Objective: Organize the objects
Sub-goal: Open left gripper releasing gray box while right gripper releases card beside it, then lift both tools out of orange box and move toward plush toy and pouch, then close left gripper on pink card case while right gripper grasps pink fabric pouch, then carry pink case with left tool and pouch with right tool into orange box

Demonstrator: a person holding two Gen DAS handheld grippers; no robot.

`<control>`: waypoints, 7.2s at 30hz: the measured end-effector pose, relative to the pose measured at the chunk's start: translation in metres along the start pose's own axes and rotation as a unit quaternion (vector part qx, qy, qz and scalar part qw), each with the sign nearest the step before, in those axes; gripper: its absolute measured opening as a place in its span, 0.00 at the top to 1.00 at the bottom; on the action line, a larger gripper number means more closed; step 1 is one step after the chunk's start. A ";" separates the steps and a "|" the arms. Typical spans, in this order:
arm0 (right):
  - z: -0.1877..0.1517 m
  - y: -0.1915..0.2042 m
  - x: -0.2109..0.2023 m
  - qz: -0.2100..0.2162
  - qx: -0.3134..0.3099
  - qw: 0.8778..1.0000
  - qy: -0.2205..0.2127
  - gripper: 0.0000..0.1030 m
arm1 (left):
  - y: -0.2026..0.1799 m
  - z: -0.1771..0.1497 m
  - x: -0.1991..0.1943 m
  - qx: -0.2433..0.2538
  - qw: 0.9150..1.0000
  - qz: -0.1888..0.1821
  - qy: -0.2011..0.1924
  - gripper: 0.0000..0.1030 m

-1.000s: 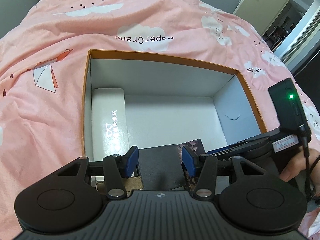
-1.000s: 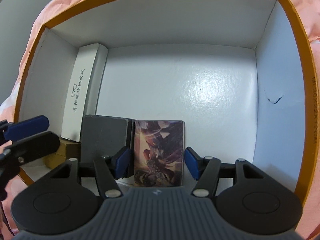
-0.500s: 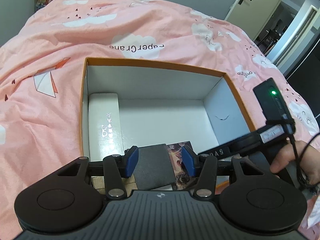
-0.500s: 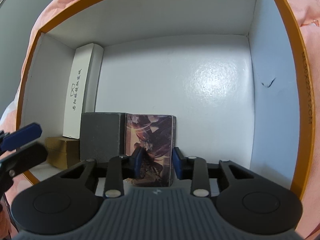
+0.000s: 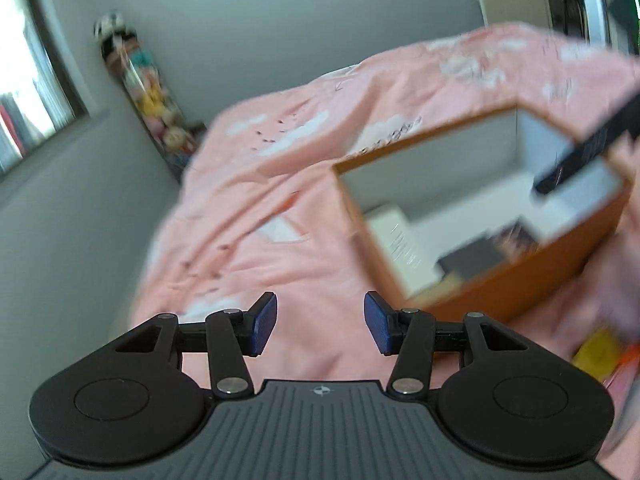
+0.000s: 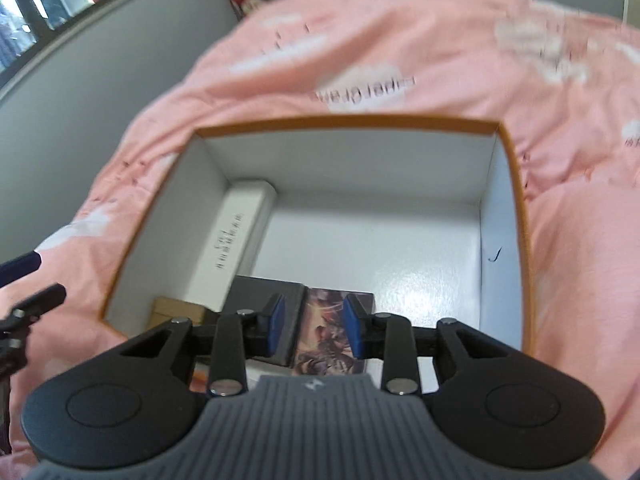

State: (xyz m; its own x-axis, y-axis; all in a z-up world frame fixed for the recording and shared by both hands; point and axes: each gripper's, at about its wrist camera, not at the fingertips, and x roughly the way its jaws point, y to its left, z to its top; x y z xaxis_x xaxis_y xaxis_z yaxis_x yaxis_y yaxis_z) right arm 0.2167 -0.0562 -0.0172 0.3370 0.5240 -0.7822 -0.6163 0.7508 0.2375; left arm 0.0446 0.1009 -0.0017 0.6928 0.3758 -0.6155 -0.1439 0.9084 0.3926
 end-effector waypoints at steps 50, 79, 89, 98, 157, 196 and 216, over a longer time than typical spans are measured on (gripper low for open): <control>-0.148 -0.010 -0.110 -0.039 0.025 0.998 0.036 0.36 | -0.099 -0.030 -0.035 0.017 0.944 -0.328 0.041 0.36; -0.139 -0.009 -0.071 -0.046 -0.001 0.998 0.047 0.59 | -0.098 -0.045 -0.001 -0.052 0.903 -0.406 0.128 0.42; -0.141 -0.005 -0.092 -0.044 0.000 0.999 0.026 0.57 | -0.095 -0.041 -0.002 -0.028 0.909 -0.389 0.149 0.61; -0.141 0.005 -0.102 -0.030 -0.010 0.999 0.022 0.55 | -0.072 -0.034 0.001 -0.047 0.945 -0.302 0.114 0.78; -0.113 -0.103 -0.019 -0.007 0.121 0.988 0.094 0.76 | -0.049 -0.056 0.066 -0.320 0.886 -0.279 0.184 0.78; 0.021 -0.055 -0.054 -0.072 0.020 0.997 -0.019 0.79 | 0.026 0.065 0.021 -0.340 0.883 -0.321 -0.031 0.82; 0.023 -0.051 0.046 -0.137 -0.023 0.976 0.167 0.75 | 0.022 0.068 0.120 -0.378 0.860 -0.340 0.052 0.83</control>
State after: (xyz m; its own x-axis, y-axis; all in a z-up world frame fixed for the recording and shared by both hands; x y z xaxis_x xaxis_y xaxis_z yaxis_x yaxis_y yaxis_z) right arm 0.2797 -0.0611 -0.0520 0.2475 0.1395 -0.9588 -0.5700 0.8212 -0.0277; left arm 0.1729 0.1536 -0.0202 0.7372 -0.3101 -0.6003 -0.1761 0.7696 -0.6138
